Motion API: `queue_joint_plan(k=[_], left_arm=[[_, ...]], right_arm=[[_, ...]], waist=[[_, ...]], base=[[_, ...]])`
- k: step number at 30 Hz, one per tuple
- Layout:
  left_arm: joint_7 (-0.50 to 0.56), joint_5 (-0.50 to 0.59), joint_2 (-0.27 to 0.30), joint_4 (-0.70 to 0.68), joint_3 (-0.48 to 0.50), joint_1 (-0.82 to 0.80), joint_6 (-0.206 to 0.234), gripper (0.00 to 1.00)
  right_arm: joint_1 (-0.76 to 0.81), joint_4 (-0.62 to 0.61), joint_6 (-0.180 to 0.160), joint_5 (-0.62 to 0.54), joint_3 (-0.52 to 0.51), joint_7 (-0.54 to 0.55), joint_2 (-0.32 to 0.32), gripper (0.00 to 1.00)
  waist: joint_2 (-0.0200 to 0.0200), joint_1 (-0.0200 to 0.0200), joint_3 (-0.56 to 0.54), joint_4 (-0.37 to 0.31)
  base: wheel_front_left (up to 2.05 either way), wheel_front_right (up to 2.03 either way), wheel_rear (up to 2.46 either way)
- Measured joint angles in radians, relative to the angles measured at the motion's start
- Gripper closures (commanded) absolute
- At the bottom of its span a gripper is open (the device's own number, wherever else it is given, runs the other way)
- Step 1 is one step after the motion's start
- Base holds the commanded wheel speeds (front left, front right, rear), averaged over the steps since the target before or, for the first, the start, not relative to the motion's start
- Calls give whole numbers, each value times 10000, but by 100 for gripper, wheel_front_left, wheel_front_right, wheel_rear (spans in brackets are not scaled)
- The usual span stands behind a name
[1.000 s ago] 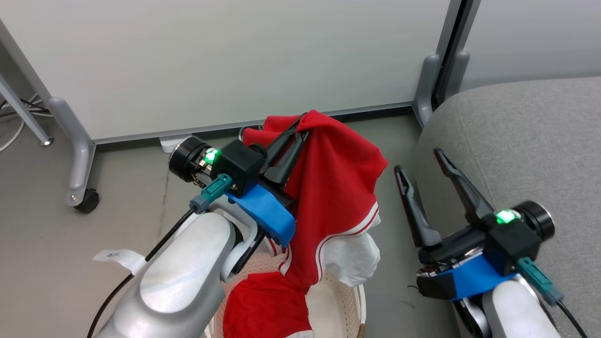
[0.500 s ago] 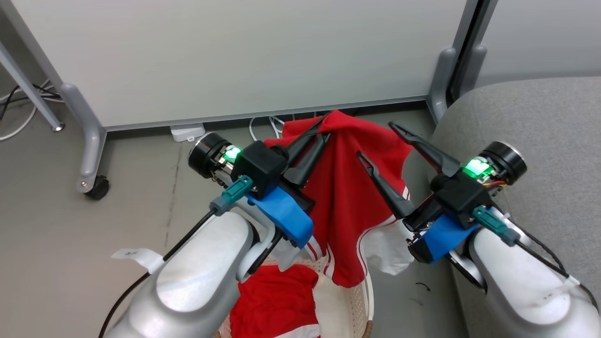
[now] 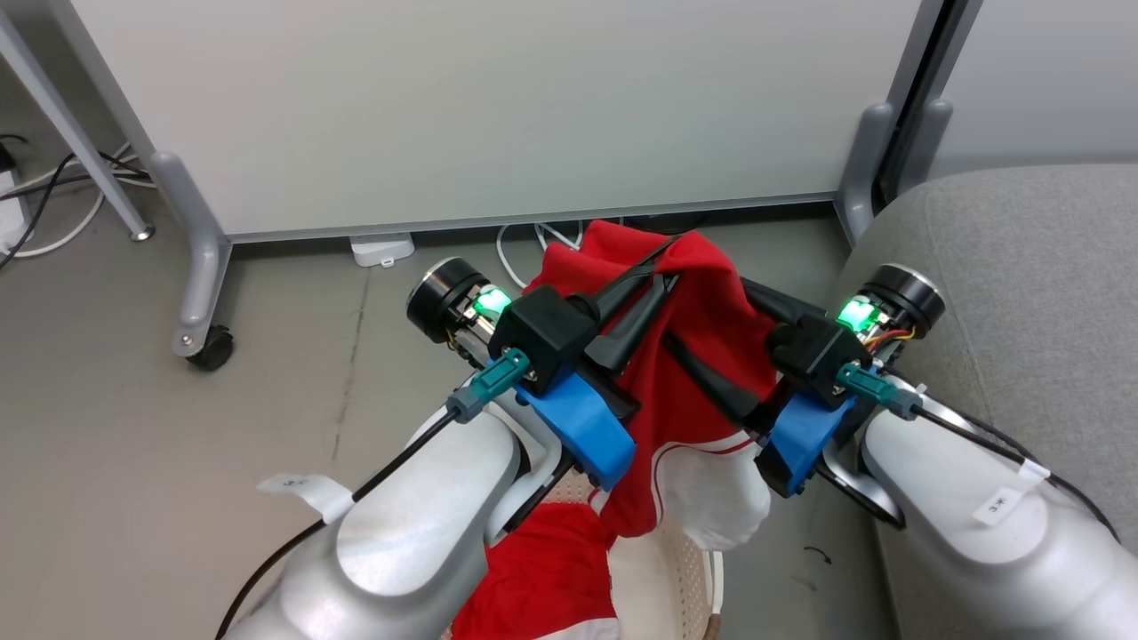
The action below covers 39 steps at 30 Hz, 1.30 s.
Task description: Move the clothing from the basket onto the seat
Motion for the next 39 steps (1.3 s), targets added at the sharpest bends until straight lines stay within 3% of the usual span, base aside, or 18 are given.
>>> queue_joint_plan(k=[3, 4, 5, 29, 30, 31, 39], left_arm=[[-52, -17, -21, 10, -65, -21, -31, 100], [-61, -21, -23, 13, -81, -25, -33, 100], [-63, -33, -21, 21, -92, -27, -42, 100], [-151, -199, 107, 153, -194, -156, 19, 100], [-148, -226, 107, 161, -194, -161, 23, 73], [-148, -274, 107, 163, -194, -161, 31, 0], [-169, -272, 198, 148, -222, -161, 128, 0]], right_arm=[[-51, 268, 0, 364, 245, 2, 128, 0], [-49, 370, 0, 468, 337, 0, 190, 78], [-43, 433, 0, 564, 407, 0, 242, 100], [64, 305, 0, 940, 215, 2, 391, 100], [83, 301, 0, 941, 184, 2, 395, 100], [102, 295, 0, 941, 138, 2, 399, 100], [208, 153, 0, 903, -462, 2, 408, 100]], waist=[[0, 0, -19, 32], [0, 0, -21, 40], [0, 0, -22, 42], [0, 0, 135, -29], [0, 0, 148, -23], [0, 0, 167, -16], [0, 0, 397, -2]], base=[[0, 0, 0], [0, 0, 0], [0, 0, 0], [0, 0, 0], [0, 0, 0], [0, 0, 0], [0, 0, 0]])
